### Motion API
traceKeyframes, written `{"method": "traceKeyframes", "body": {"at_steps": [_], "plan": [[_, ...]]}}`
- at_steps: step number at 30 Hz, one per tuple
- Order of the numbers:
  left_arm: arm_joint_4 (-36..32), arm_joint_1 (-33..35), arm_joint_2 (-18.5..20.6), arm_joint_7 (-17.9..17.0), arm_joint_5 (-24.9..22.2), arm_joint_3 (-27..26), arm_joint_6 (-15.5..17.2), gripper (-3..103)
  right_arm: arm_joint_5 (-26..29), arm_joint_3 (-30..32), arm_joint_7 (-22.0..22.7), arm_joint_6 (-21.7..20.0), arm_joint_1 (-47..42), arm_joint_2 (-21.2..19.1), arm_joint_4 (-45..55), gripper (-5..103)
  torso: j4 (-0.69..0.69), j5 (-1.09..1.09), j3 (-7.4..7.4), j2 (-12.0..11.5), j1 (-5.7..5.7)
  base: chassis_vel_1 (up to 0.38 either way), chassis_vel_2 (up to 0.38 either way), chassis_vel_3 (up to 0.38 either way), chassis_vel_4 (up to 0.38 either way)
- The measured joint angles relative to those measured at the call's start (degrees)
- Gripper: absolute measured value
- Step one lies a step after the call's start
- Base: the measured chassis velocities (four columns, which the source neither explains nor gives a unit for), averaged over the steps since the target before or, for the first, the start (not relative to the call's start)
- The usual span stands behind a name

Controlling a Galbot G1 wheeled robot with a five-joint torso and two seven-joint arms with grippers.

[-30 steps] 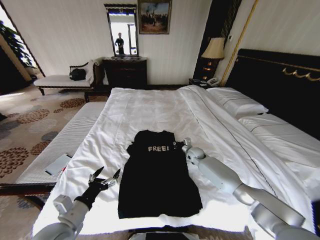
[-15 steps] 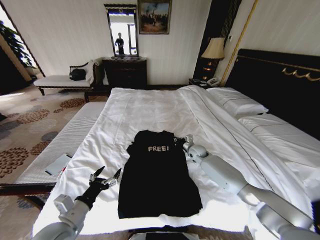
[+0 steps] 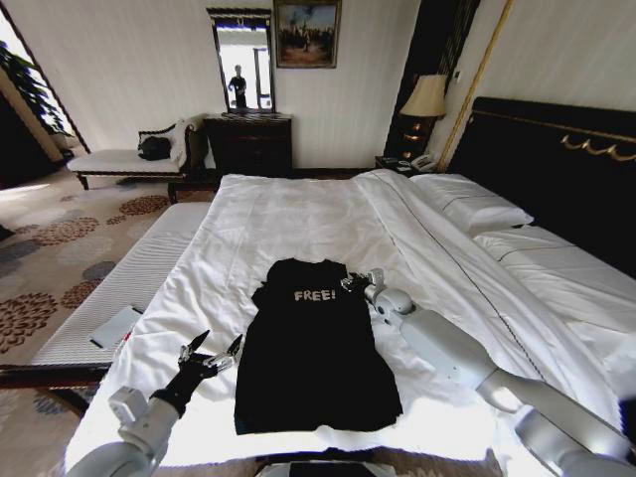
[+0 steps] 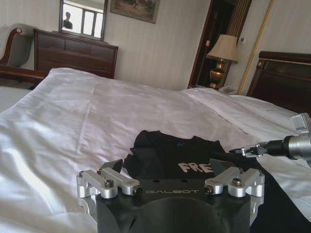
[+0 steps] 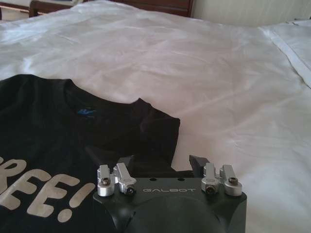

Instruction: Fold the clothes on the bed.

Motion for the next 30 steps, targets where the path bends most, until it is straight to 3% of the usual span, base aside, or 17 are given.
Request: {"method": "traceKeyframes", "body": {"at_steps": [2, 11, 25, 26, 30], "plan": [[0.2, 0.0, -0.1, 0.0, 0.0, -0.1, 0.0, 100, 3.5, -0.1, 2.0, -4.0, 0.8, -0.5, 0.9, 74, -0.01, -0.01, 0.00, 0.0, 0.00, 0.000, 0.000, 0.000, 0.000], [0.5, -0.2, 0.1, 0.0, 0.2, 0.3, 0.0, 100, 7.7, -0.2, 4.2, -7.4, 1.9, -1.0, 0.8, 100, 0.00, 0.00, 0.00, 0.0, 0.00, 0.000, 0.000, 0.000, 0.000], [0.4, 0.2, 0.3, 0.0, -0.1, -0.4, -0.1, 100, 7.7, -0.7, 4.1, -7.7, 1.6, -0.6, 1.0, 101, 0.00, 0.00, 0.00, 0.0, 0.00, 0.000, 0.000, 0.000, 0.000], [0.4, 0.2, 0.3, 0.0, -0.1, -0.4, -0.1, 100, 7.2, -0.8, 4.0, -7.2, 1.8, -0.6, 1.0, 92, 0.00, -0.01, 0.00, 0.0, -0.01, 0.000, 0.000, 0.000, 0.000], [0.4, 0.1, 0.2, 0.0, 0.0, -0.2, -0.1, 100, 6.5, -1.0, 3.6, -6.6, 1.8, -0.8, 0.9, 82, 0.00, -0.01, 0.00, 0.0, -0.01, 0.000, 0.000, 0.000, 0.000]]}}
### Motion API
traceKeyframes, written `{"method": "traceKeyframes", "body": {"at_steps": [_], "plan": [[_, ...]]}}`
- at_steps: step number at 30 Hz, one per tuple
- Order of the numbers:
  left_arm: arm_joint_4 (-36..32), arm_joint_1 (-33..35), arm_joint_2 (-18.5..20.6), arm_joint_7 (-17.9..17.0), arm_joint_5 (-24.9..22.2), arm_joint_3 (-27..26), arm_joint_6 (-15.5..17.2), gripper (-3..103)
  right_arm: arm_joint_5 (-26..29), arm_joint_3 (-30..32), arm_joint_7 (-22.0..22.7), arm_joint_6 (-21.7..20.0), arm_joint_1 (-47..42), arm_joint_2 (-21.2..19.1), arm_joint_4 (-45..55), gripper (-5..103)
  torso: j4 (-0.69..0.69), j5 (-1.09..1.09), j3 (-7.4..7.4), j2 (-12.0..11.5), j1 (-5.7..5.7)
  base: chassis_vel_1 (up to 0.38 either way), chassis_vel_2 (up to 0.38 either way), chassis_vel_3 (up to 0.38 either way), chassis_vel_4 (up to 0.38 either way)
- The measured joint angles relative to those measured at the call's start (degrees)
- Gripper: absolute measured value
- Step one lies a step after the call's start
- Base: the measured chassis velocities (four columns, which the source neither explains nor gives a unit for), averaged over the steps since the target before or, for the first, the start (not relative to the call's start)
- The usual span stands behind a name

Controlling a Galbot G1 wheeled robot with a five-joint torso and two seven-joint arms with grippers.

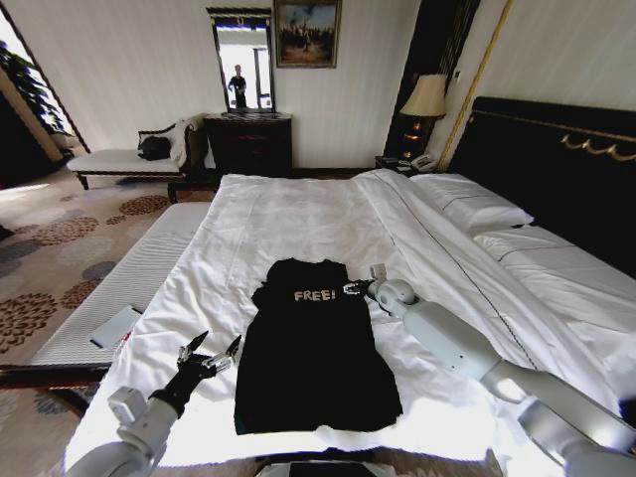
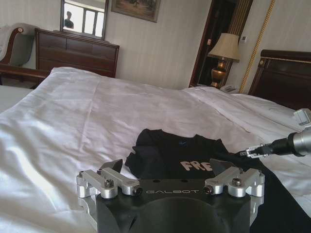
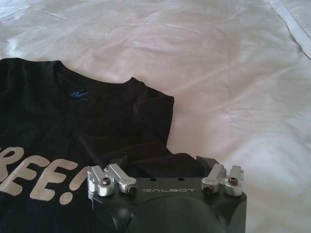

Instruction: Fold the clothes on the bed.

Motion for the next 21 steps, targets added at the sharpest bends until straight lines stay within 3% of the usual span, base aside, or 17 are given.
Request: {"method": "traceKeyframes", "body": {"at_steps": [2, 4, 5, 9, 12, 14, 17, 19, 21], "plan": [[0.0, -0.1, 0.0, 0.0, 0.0, 0.1, 0.0, 100, -0.2, -0.1, -0.4, 0.2, -0.1, -0.2, 0.2, 71, 0.00, 0.00, 0.00, 0.0, 0.00, 0.000, 0.000, 0.000, 0.000], [0.0, -0.1, 0.0, 0.0, 0.0, 0.1, 0.0, 100, -0.2, -0.1, -0.5, 0.3, -0.2, -0.3, 0.4, 71, 0.00, 0.00, 0.00, 0.0, 0.00, 0.000, 0.000, 0.000, 0.000], [0.0, -0.1, 0.0, 0.0, 0.0, 0.0, 0.0, 100, -0.2, -0.1, -0.7, 0.4, -0.4, -0.4, 0.6, 60, 0.00, 0.00, 0.00, 0.0, 0.00, 0.000, 0.000, 0.000, 0.000], [0.0, 0.1, -0.1, 0.0, 0.0, -0.2, -0.1, 100, -0.3, -0.3, -1.0, 0.4, -1.0, -0.6, 1.2, 49, 0.00, 0.00, 0.00, 0.0, 0.00, 0.000, 0.000, 0.000, 0.000], [-0.1, 0.3, -0.2, 0.0, 0.0, -0.2, -0.1, 100, -0.3, -0.4, -1.0, 0.4, -1.3, -0.5, 1.5, 33, 0.00, 0.00, 0.00, 0.0, 0.00, 0.000, 0.000, 0.000, 0.000], [-0.1, 0.3, -0.2, 0.0, 0.0, -0.3, -0.1, 100, -0.3, -0.4, -0.9, 0.4, -1.3, -0.5, 1.5, 33, 0.00, 0.00, 0.00, 0.0, 0.00, 0.000, 0.000, 0.000, 0.000], [-0.2, 0.3, -0.2, 0.0, 0.0, -0.3, -0.2, 100, -0.4, -0.4, -0.8, 0.4, -1.2, -0.5, 1.6, 15, 0.00, 0.00, 0.00, 0.0, 0.00, 0.000, 0.000, 0.000, 0.000], [-0.2, 0.3, -0.3, 0.0, 0.0, -0.3, -0.2, 100, -0.4, -0.4, -0.8, 0.4, -1.1, -0.6, 1.7, 15, 0.00, 0.00, 0.00, 0.0, 0.00, 0.000, 0.000, 0.000, 0.000], [-0.2, 0.3, -0.4, 0.0, 0.0, -0.3, -0.2, 100, -0.8, -0.4, -0.7, 0.7, -1.1, -0.7, 1.8, 6, 0.00, 0.00, 0.00, 0.0, 0.00, 0.000, 0.000, 0.000, 0.000]]}}
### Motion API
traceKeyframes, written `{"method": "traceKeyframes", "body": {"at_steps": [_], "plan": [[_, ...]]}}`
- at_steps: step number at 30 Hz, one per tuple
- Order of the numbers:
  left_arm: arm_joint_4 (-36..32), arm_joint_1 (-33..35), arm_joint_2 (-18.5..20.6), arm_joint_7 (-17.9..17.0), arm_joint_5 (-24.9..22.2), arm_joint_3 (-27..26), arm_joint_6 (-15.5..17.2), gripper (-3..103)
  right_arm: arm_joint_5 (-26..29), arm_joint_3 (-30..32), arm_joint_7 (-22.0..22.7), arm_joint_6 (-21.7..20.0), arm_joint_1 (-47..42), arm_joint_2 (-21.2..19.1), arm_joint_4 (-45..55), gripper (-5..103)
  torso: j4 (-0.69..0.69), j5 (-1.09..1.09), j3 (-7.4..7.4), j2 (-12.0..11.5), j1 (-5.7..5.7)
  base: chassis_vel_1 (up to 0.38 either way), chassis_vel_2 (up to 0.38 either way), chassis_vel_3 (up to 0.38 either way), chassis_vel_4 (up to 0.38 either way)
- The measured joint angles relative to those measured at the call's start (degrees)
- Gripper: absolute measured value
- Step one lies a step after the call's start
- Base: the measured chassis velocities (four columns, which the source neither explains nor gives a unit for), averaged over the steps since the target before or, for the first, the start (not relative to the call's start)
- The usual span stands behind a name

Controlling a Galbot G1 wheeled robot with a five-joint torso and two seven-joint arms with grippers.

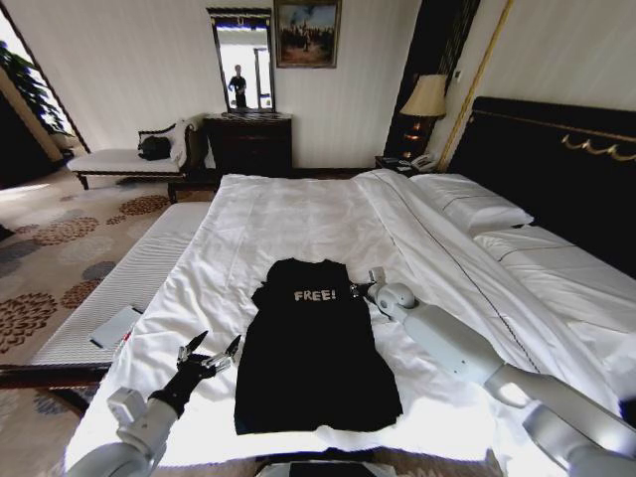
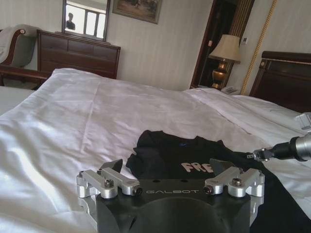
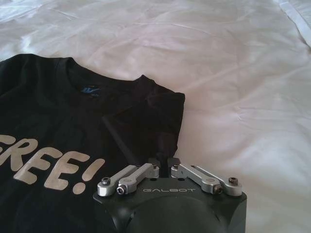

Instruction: Fold the clothes on the bed.

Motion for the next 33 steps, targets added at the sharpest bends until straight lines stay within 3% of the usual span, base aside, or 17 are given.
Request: {"method": "traceKeyframes", "body": {"at_steps": [11, 15, 24, 33], "plan": [[-0.1, 0.0, -0.1, 0.0, 0.0, 0.1, -0.1, 100, -4.9, 0.6, -0.6, 2.9, -0.9, -0.8, 1.0, 5, 0.00, 0.00, 0.00, 0.0, 0.00, 0.000, 0.000, 0.000, 0.000], [-0.2, -0.4, -0.1, 0.0, -0.1, 0.1, -0.1, 100, -9.6, 1.7, 0.5, 5.9, -2.2, -1.4, 1.6, 5, 0.00, 0.01, 0.00, 0.0, 0.00, 0.000, 0.000, 0.000, 0.000], [-0.5, -0.4, 0.0, 0.0, -0.4, 0.1, -0.1, 100, -11.3, 3.6, 3.3, 7.1, -4.2, -3.3, 3.1, 5, 0.00, 0.00, 0.00, 0.0, 0.00, 0.000, 0.000, 0.000, 0.000], [-0.9, -0.1, -0.1, 0.0, -0.4, 0.0, -0.2, 100, -13.1, 3.7, 3.4, 8.6, -5.5, -3.4, 2.0, 5, 0.00, 0.00, 0.00, 0.0, 0.00, 0.000, 0.000, 0.000, 0.000]]}}
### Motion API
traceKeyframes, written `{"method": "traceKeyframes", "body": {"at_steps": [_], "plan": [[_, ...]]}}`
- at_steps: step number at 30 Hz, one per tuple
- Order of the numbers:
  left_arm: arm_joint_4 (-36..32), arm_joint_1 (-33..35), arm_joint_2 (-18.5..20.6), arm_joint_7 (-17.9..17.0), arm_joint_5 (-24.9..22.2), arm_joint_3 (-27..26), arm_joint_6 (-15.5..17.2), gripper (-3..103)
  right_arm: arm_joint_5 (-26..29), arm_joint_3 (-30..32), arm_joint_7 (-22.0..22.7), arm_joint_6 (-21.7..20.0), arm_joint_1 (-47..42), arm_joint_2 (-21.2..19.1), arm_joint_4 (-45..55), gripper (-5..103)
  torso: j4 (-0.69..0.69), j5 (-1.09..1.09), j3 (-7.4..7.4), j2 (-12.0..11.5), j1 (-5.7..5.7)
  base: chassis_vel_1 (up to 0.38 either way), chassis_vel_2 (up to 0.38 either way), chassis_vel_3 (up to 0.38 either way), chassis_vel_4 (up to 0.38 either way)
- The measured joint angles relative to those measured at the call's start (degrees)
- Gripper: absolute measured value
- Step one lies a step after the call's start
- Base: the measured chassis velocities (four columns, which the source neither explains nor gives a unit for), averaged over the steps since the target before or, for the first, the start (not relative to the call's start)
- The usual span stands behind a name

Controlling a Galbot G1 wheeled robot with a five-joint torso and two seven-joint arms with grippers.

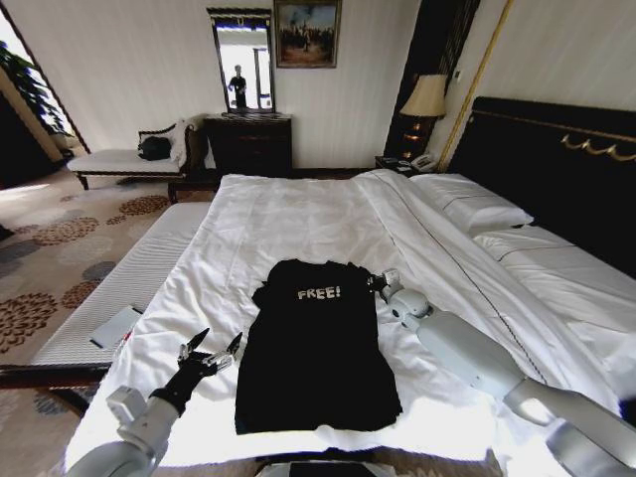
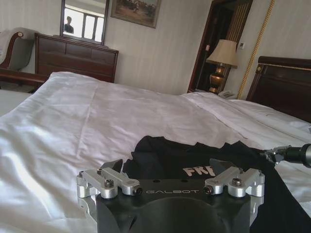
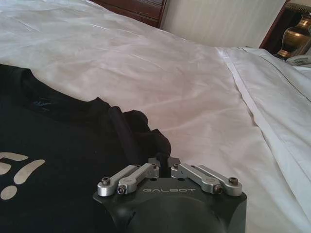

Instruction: Fold the clothes on the bed.

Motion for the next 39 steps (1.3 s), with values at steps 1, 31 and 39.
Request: {"method": "traceKeyframes", "body": {"at_steps": [1, 31, 39], "plan": [[0.0, 0.1, 0.0, 0.0, 0.0, -0.1, 0.0, 100, -0.2, -0.1, -0.3, 0.2, -0.2, 0.1, -0.1, 5, 0.00, 0.00, 0.00, 0.0, 0.00, 0.000, 0.000, 0.000, 0.000], [0.9, 0.2, -0.1, 0.0, -0.2, -0.3, -0.1, 100, 10.1, -4.4, -5.2, -7.6, 8.7, 2.7, -5.4, 100, 0.00, 0.00, 0.00, 0.0, 0.00, 0.000, 0.000, 0.000, 0.000], [1.0, 0.2, 0.1, 0.0, -0.2, -0.5, -0.2, 100, 7.6, -5.4, -7.1, -6.3, 10.1, 4.5, -10.3, 99, 0.00, 0.00, 0.00, 0.0, 0.00, 0.000, 0.000, 0.000, 0.000]]}}
